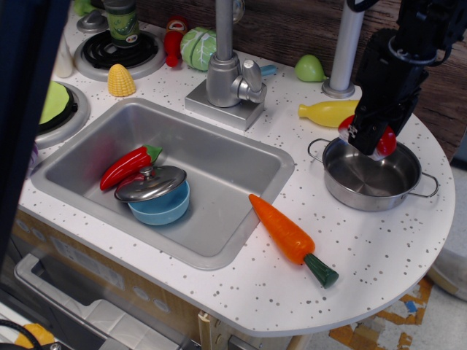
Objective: Take sushi out of pan
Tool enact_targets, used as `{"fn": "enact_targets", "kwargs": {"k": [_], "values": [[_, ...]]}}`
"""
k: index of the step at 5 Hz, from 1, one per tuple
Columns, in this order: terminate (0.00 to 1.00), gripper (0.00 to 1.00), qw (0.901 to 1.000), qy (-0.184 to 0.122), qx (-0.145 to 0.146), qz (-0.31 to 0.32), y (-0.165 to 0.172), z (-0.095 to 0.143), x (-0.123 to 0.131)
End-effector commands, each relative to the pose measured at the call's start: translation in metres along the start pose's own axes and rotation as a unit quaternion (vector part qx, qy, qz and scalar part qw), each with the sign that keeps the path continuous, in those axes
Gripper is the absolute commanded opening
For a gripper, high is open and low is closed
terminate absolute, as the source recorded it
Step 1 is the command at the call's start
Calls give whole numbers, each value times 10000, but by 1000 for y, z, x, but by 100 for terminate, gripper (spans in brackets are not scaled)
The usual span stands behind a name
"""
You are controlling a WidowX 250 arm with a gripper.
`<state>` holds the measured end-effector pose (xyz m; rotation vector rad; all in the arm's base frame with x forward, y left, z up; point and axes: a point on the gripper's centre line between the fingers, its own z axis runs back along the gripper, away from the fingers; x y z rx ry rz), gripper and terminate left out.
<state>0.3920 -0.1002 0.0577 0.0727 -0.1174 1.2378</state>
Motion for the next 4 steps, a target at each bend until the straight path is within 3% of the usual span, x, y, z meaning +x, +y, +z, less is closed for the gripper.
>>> {"fn": "enact_targets", "kwargs": {"k": [1, 2, 4], "values": [[0, 0, 9998, -61, 71, 157, 8, 58, -9], [0, 0, 9989, 37, 148, 437, 32, 56, -38], [0, 0, 9968, 413, -139, 667, 59, 23, -76]]}}
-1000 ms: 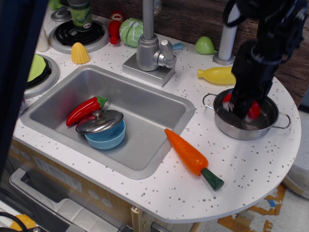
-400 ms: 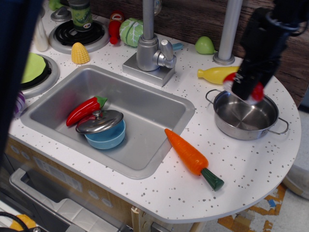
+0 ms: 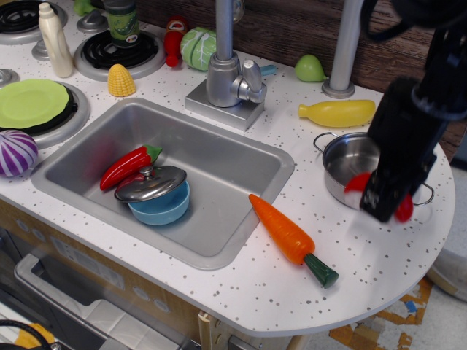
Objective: Take sushi out of pan
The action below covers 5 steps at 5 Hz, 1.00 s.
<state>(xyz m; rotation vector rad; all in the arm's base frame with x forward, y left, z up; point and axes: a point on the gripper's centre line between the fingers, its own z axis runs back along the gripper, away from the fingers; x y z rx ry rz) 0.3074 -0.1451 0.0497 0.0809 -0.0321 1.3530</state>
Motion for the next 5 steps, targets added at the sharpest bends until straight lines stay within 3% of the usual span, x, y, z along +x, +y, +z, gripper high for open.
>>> {"fn": "enact_targets", "kwargs": {"k": [1, 2, 4, 5], "values": [[0, 0, 9980, 97, -620, -7, 4, -2, -16], [0, 100, 9969, 46, -748, -254, 3, -3, -14], [0, 100, 9969, 46, -748, -254, 3, -3, -14], [100, 100, 9969, 46, -748, -254, 3, -3, -14]]}}
